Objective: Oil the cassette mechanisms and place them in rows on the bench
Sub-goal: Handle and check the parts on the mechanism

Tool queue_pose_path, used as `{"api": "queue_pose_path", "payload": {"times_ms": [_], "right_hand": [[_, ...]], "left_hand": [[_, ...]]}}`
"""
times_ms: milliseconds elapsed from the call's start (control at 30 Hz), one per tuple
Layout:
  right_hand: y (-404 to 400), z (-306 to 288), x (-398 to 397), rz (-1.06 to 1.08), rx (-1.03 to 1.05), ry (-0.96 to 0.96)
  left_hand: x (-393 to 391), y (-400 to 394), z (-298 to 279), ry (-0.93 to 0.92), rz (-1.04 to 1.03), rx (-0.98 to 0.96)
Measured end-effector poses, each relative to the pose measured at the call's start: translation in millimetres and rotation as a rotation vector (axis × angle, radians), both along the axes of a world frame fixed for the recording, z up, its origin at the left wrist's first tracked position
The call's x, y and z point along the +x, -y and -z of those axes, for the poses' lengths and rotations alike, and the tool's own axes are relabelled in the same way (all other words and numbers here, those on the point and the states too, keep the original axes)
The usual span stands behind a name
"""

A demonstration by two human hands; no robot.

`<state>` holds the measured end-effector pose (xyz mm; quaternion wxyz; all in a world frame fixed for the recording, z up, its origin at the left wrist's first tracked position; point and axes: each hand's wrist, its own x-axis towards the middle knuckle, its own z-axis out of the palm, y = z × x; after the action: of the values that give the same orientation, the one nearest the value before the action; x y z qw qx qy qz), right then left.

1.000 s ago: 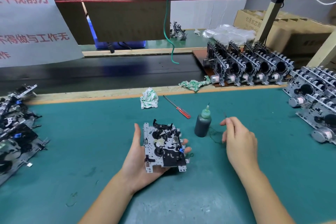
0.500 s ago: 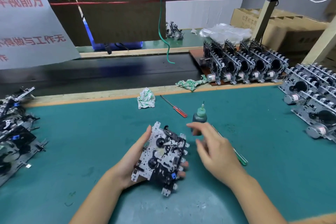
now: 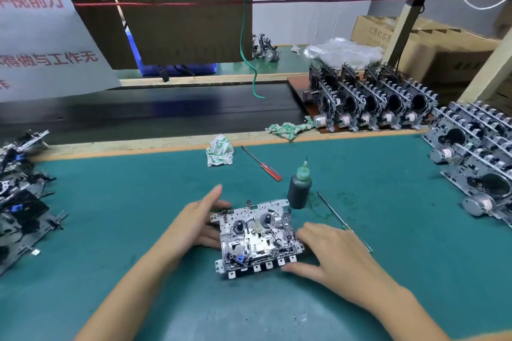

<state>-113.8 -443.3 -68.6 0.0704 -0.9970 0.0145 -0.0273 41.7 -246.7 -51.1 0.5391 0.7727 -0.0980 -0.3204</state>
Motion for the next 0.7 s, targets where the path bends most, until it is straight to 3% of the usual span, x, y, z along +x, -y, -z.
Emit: {"api": "queue_pose_path", "payload": {"times_ms": [100, 167, 267, 367, 467, 700], "right_hand": [[-4, -2, -1, 0.001, 0.006, 0.055], [-8, -1, -1, -0.009, -0.044, 0.156], [-13, 3, 0, -0.001, -0.037, 0.281], [-12, 6, 2, -0.015, -0.011, 0.338], [-11, 7, 4, 0.013, -0.004, 0.360], [-7, 11, 5, 0.010, 0.054, 0.323]], "left_hand": [[-22, -18, 3, 0.676, 0.050, 0.548], [-37, -27, 7, 0.822, 0.170, 0.760], [-51, -24, 14, 0.968, 0.282, 0.891], [-50, -17, 14, 1.067, 0.220, 0.793], [-48, -15, 22, 1.168, 0.174, 0.564], [-55, -12, 32, 1.083, 0.002, 0.416]]}}
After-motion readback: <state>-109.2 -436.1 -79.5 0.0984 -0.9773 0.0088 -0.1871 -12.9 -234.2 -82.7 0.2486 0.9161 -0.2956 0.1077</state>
